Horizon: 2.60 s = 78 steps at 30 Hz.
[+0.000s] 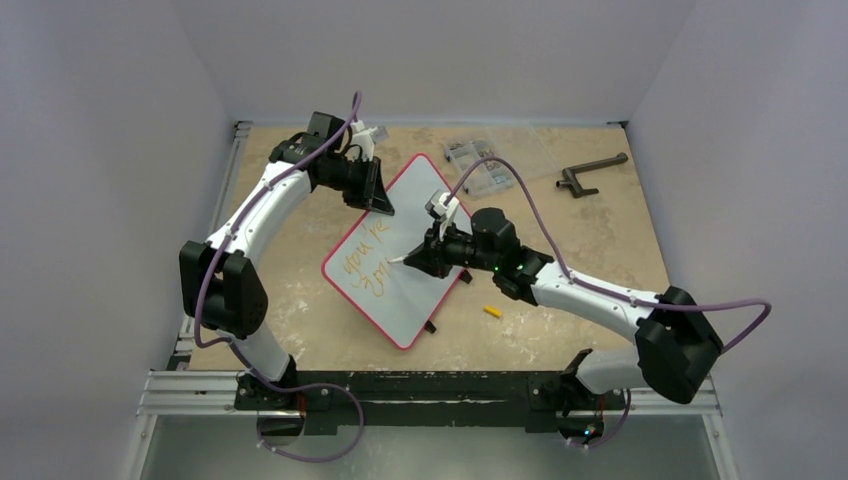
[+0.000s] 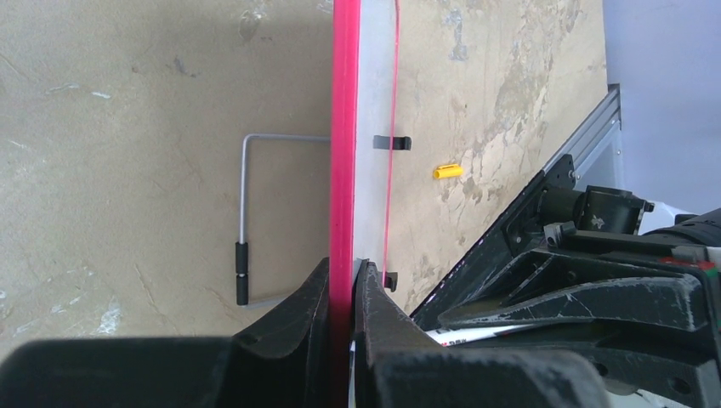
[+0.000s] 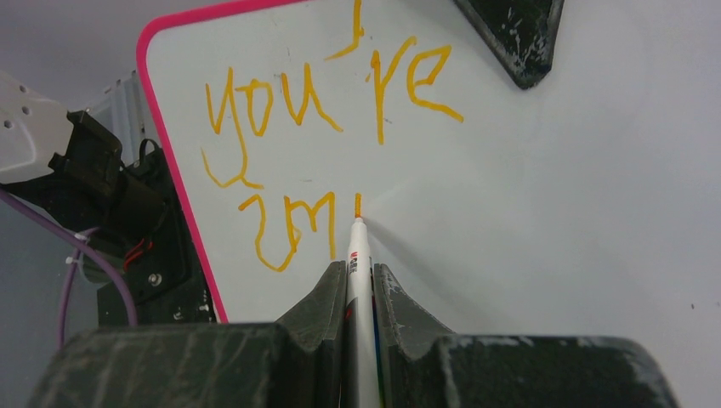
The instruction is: Write a sentence on the whiteboard
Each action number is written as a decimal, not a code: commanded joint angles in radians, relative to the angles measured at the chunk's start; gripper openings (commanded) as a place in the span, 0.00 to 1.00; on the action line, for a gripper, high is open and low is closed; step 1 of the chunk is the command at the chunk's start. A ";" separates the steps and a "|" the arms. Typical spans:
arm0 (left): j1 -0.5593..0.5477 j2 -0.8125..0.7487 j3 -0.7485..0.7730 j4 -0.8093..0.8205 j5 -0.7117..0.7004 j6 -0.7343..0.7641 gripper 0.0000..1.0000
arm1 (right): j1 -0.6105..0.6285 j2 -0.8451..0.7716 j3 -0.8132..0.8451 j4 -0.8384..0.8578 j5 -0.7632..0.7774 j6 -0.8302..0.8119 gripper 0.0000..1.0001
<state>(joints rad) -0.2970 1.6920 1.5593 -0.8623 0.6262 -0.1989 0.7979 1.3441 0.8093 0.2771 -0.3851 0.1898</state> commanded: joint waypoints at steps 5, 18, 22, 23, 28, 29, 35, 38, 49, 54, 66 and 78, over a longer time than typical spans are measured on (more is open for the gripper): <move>0.004 -0.026 -0.001 -0.021 -0.163 0.042 0.00 | 0.002 -0.026 -0.104 -0.049 0.007 0.022 0.00; 0.004 -0.029 -0.002 -0.022 -0.165 0.042 0.00 | 0.007 -0.078 -0.041 -0.089 -0.027 0.023 0.00; 0.004 -0.031 -0.001 -0.022 -0.165 0.042 0.00 | 0.007 -0.098 0.017 -0.089 -0.050 0.022 0.00; 0.004 -0.031 -0.001 -0.023 -0.165 0.042 0.00 | 0.007 -0.100 0.027 -0.085 -0.054 0.023 0.00; 0.004 -0.030 -0.002 -0.023 -0.165 0.042 0.00 | 0.007 -0.088 0.060 -0.044 -0.044 0.038 0.00; 0.004 -0.031 -0.001 -0.023 -0.165 0.042 0.00 | 0.008 -0.082 0.064 -0.036 -0.025 0.043 0.00; 0.004 -0.029 -0.002 -0.022 -0.163 0.042 0.00 | 0.007 -0.025 0.090 -0.021 0.026 0.049 0.00; 0.004 -0.029 -0.003 -0.023 -0.163 0.042 0.00 | 0.007 -0.007 0.087 -0.005 0.029 0.053 0.00; 0.004 -0.030 -0.001 -0.023 -0.164 0.042 0.00 | 0.006 0.009 0.083 0.009 0.115 0.055 0.00; 0.004 -0.029 -0.002 -0.023 -0.163 0.042 0.00 | 0.007 0.015 0.082 -0.024 0.172 0.038 0.00; 0.004 -0.030 -0.001 -0.021 -0.167 0.039 0.00 | 0.006 -0.031 0.048 -0.097 0.213 0.003 0.00; 0.004 -0.027 -0.001 -0.021 -0.172 0.036 0.00 | 0.006 -0.059 0.008 -0.136 0.066 -0.060 0.00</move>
<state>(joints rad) -0.2970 1.6901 1.5589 -0.8639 0.6243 -0.2012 0.8040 1.3083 0.8291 0.1635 -0.2569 0.1696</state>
